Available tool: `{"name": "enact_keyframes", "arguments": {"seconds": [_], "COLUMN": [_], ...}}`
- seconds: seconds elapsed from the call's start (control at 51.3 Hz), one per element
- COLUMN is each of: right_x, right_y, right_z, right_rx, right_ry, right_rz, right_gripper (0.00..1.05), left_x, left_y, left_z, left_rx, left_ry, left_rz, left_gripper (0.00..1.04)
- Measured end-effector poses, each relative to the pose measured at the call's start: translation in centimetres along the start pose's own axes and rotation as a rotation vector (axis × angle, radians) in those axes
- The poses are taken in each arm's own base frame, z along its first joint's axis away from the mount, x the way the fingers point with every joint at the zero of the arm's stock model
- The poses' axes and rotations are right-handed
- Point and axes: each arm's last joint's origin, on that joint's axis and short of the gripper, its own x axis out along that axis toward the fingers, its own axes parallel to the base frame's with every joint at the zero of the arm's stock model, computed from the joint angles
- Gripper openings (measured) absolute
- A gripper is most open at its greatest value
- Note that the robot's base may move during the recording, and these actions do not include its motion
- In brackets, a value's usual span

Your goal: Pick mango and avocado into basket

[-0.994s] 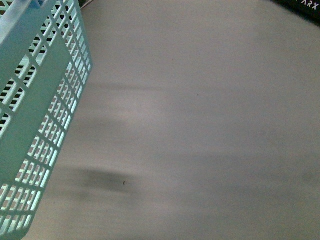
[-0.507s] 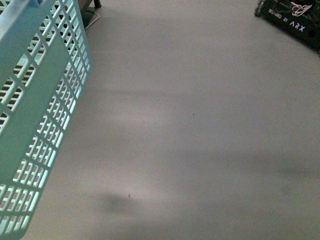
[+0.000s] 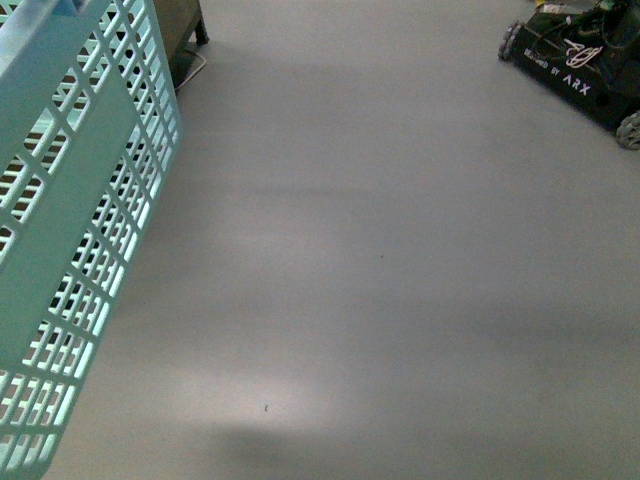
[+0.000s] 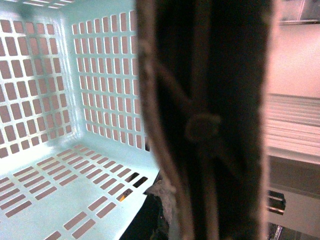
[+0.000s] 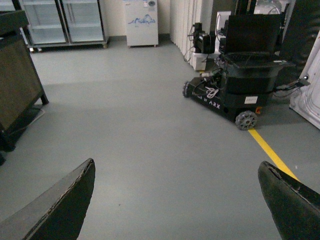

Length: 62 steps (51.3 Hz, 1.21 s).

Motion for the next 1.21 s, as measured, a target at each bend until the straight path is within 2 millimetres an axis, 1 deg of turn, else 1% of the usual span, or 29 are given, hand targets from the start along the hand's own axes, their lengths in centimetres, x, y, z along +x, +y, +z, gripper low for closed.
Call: {"name": "enact_keyframes", "arguments": {"seconds": [1.208], "right_x": [0.00], "right_y": [0.00], "right_z": [0.00], "right_rx": [0.000], "right_ry": [0.000], "right_rz": [0.000], "right_gripper": [0.96], "left_x": [-0.08], "left_y": [-0.20], "left_z": [0.02], "left_rx": [0.001], "left_ry": [0.000], "left_rz": [-0.007], "left_gripper": [0.04]}}
